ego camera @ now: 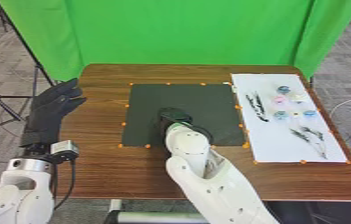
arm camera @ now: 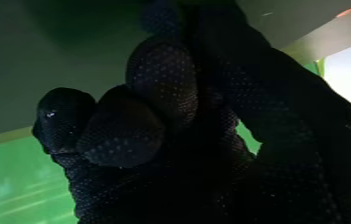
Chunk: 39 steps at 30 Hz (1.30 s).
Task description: Arrange flowers
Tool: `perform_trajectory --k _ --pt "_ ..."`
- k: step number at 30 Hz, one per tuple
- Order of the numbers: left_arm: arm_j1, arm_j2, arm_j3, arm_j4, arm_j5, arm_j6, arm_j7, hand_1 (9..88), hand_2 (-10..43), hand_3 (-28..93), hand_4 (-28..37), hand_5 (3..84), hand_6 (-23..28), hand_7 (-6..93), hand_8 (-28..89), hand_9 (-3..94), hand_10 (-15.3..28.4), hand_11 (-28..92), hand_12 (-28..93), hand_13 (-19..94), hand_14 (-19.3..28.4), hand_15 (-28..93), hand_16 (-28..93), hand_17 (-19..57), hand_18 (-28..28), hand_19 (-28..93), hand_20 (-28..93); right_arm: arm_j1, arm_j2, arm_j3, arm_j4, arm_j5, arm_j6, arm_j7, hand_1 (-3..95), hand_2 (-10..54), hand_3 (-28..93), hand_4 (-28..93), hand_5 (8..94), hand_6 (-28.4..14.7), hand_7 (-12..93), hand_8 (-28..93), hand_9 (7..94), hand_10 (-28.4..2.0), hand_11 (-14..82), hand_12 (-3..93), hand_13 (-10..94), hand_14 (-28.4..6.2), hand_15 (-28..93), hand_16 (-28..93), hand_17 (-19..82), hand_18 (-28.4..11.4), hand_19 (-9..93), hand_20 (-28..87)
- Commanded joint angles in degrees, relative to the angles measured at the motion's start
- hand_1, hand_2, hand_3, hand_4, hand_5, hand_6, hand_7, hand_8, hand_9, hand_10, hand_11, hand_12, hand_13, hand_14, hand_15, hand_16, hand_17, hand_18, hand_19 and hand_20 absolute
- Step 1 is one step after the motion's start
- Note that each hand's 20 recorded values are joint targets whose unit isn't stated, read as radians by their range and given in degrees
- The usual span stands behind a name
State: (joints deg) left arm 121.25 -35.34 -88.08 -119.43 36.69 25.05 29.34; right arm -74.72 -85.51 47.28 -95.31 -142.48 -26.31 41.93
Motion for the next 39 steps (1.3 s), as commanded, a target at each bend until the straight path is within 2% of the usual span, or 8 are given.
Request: perform_trajectory --k 1,9,15,17,19,22,33,39 --pt "2.12 0.53 -0.07 -0.97 -0.96 1.52 1.62 26.6 0.1 85 -23.4 37.3 6.0 21.3 -13 33.4 17.8 33 11 22 23.7 59 -12 -11.9 19.9 52 10 -0.36 -1.81 -0.85 -0.02 -0.54 -0.38 -0.22 50.1 -9.5 74 -24 84.4 -4.0 32 21 83.1 -14.2 55.6 30.2 82 -8.6 76 25 54 -22.5 93 34" --pt "1.94 1.17 0.74 -1.25 -1.71 2.72 2.67 26.6 0.0 85 -23.7 37.3 5.9 21.4 -13 33.5 17.8 33 10 22 23.6 59 -12 -11.9 19.8 52 11 -0.86 -3.10 -0.28 0.29 -1.61 -0.44 -1.77 44.8 -9.5 73 -25 84.4 -4.0 30 20 83.6 -14.0 53.9 29.8 84 -8.1 73 25 55 -21.8 93 30" --pt "1.90 1.04 0.77 -1.20 -1.60 2.67 2.60 26.4 -0.9 87 -23.8 37.7 5.8 21.5 -13 33.5 17.5 33 10 21 23.0 59 -12 -11.7 19.4 51 11 -0.47 -2.90 -0.60 0.45 -1.72 1.06 -2.03 40.8 -9.5 75 -26 84.5 -4.3 30 17 83.7 -14.2 53.3 29.9 84 -7.8 71 25 55 -22.0 93 30" --pt "2.24 1.00 0.56 -1.23 -1.49 2.65 2.43 26.3 -1.0 87 -23.9 37.9 5.7 21.6 -13 33.5 17.3 34 10 21 22.7 59 -12 -11.7 19.3 51 11 -0.40 -2.47 -0.96 0.20 -1.28 2.13 -1.75 39.0 -9.5 76 -26 84.5 -4.4 30 11 83.7 -14.3 53.1 30.2 84 -7.7 71 26 54 -22.5 93 29" --pt "2.18 0.91 0.56 -1.21 -1.56 2.56 2.27 26.2 -1.2 87 -23.9 37.9 5.6 21.6 -14 33.3 17.0 34 10 21 22.5 59 -12 -11.7 19.2 51 11 -0.09 -1.99 -1.44 0.12 -2.22 3.05 -1.61 36.3 -9.5 77 -25 84.1 -4.6 33 -5 83.1 -15.0 52.8 30.4 83 -8.0 70 26 53 -23.2 93 28" --pt "2.95 0.48 -0.13 -1.36 -1.02 2.31 1.85 26.2 -1.3 88 -24.1 37.9 5.6 21.7 -14 33.0 17.0 34 10 21 22.3 59 -12 -11.6 19.0 51 11 0.50 -1.04 -2.08 -0.23 -2.61 4.03 -1.19 35.2 -9.5 77 -25 84.0 -4.8 33 -7 82.9 -15.4 52.7 30.3 83 -8.4 70 26 53 -23.7 93 28" --pt "5.25 0.25 -1.66 -1.90 -1.24 2.66 1.79 25.9 -1.5 88 -23.7 37.5 5.3 21.8 -14 31.8 16.5 34 9 20 21.6 59 -13 -11.6 18.8 50 11 2.16 1.73 -5.44 -2.92 -0.13 6.84 0.25 30.9 -9.2 76 -24 84.7 -5.5 32 -7 83.1 -15.9 52.7 29.7 84 -8.6 70 26 53 -24.7 93 28" --pt "7.63 -0.22 -3.67 -2.46 -1.01 2.52 1.55 25.9 -1.6 88 -23.7 37.3 5.1 21.8 -14 31.2 16.2 35 9 20 21.4 59 -13 -11.5 18.7 50 12 4.57 3.86 -7.08 -5.48 3.39 9.50 1.44 28.8 -7.8 76 -25 84.6 -5.6 32 -7 83.0 -16.0 52.8 29.9 83 -9.0 70 26 53 -25.2 93 28"
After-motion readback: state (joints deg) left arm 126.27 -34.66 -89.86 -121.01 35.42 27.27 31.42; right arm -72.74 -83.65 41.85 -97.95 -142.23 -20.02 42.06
